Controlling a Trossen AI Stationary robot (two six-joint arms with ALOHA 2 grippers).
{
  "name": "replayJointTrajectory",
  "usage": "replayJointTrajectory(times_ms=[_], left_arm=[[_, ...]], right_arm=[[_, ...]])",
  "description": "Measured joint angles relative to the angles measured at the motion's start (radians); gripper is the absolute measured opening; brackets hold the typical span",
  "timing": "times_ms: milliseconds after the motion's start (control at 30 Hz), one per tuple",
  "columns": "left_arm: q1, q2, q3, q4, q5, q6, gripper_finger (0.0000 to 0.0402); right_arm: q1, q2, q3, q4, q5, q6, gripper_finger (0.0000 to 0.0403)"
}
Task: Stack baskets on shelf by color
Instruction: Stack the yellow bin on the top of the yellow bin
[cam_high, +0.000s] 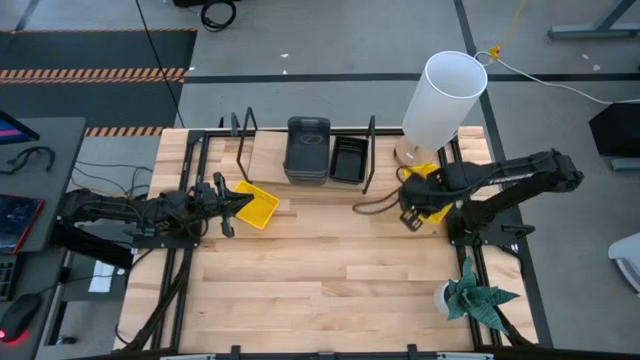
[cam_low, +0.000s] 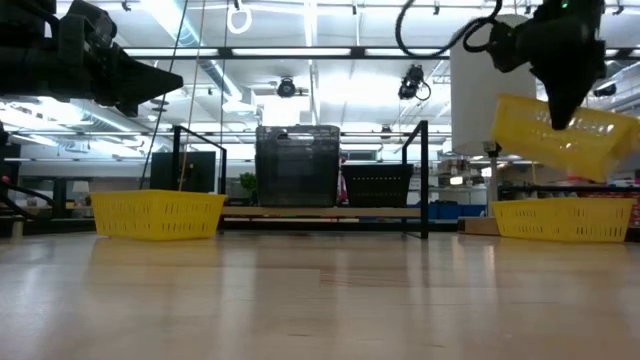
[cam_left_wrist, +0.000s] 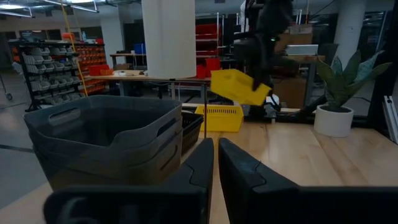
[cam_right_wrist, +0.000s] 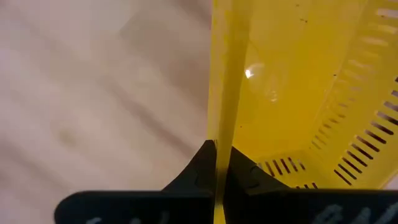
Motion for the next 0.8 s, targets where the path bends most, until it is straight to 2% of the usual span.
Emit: replayJointTrajectory(times_ms=[133,333,600,800], left_arm=[[0.000,0.000,0.000,0.000,0.000,0.000,0.0036],[0.000,0.000,0.000,0.000,0.000,0.000,0.0028],[0.000,0.000,0.000,0.000,0.000,0.000,0.0031],[0.000,0.000,0.000,0.001,0.000,0.000,0.0036]], right_arm=[[-0.081,-0.008,0.000,-0.030,0.086,0.007,0.0007],[-0.158,0.023,-0.014,-0.013,0.155,0.002,0.0008],[-0.207,0.069,-0.142,0.112,0.135,0.069,0.0010],[-0.247,0.092,-0.188,0.182,0.064,0.069,0.0010]])
